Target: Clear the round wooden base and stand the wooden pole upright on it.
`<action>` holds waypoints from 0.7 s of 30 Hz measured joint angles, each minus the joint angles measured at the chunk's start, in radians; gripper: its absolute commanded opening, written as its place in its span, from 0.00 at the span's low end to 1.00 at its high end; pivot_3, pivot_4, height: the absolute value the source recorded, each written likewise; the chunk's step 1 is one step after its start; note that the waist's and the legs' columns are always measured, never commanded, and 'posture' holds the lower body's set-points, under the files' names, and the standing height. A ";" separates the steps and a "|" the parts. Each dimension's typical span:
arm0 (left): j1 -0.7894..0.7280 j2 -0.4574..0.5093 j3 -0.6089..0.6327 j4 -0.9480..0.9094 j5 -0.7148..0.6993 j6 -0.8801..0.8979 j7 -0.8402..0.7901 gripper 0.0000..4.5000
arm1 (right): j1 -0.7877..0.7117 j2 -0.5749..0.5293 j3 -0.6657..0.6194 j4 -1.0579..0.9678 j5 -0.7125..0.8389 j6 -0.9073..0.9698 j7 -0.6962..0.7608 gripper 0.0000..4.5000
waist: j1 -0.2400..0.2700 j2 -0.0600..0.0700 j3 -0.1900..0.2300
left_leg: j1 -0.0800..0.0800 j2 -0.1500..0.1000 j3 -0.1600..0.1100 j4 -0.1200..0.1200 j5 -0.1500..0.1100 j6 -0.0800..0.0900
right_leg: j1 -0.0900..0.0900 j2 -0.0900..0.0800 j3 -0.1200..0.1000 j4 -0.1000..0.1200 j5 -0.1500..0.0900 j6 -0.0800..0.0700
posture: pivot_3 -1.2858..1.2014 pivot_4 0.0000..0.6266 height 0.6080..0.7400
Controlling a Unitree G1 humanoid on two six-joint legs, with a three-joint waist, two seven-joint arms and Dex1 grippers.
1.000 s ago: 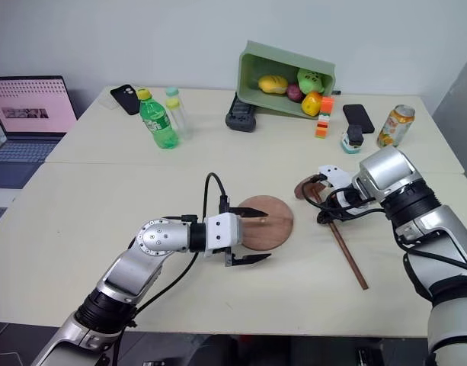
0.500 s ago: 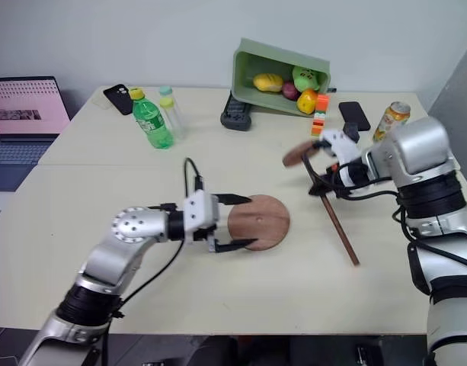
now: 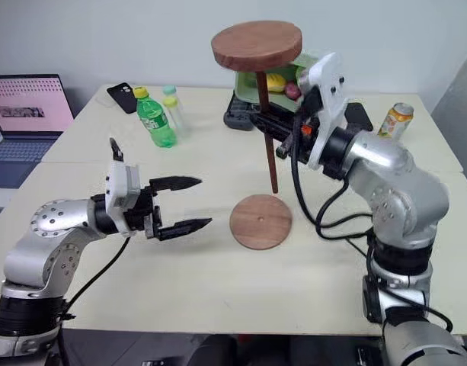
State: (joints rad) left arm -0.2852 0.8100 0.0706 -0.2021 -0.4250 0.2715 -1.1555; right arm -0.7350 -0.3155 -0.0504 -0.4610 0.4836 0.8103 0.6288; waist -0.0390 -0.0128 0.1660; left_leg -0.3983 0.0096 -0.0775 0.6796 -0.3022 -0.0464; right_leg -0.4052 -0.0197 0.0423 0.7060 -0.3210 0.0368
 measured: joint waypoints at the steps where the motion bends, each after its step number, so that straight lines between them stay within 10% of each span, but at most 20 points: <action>1: 0.003 0.007 -0.018 0.008 0.026 -0.018 -0.011 1.00 | 0.021 0.012 0.018 0.004 -0.009 -0.039 0.000 0.05 | -0.001 0.000 0.000 | 0.000 0.000 0.000 0.000 0.000 0.000 | 0.000 0.000 0.000 0.000 0.000 0.000 | 0.52 0.24 1.00; 21: -0.074 0.017 -0.126 0.009 0.123 -0.037 -0.022 1.00 | 0.210 0.062 0.161 0.094 -0.111 -0.349 -0.009 0.05 | -0.004 0.000 0.000 | 0.000 0.000 0.000 0.000 0.000 0.000 | 0.000 0.001 0.000 0.001 0.000 0.000 | 0.52 0.24 1.00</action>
State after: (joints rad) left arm -0.3595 0.8269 -0.0550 -0.1935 -0.3021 0.2343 -1.1771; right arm -0.5249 -0.2534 0.1108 -0.3666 0.3724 0.4617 0.6193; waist -0.0431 -0.0124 0.1663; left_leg -0.3982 0.0096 -0.0776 0.6799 -0.3021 -0.0464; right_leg -0.4052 -0.0186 0.0424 0.7071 -0.3210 0.0367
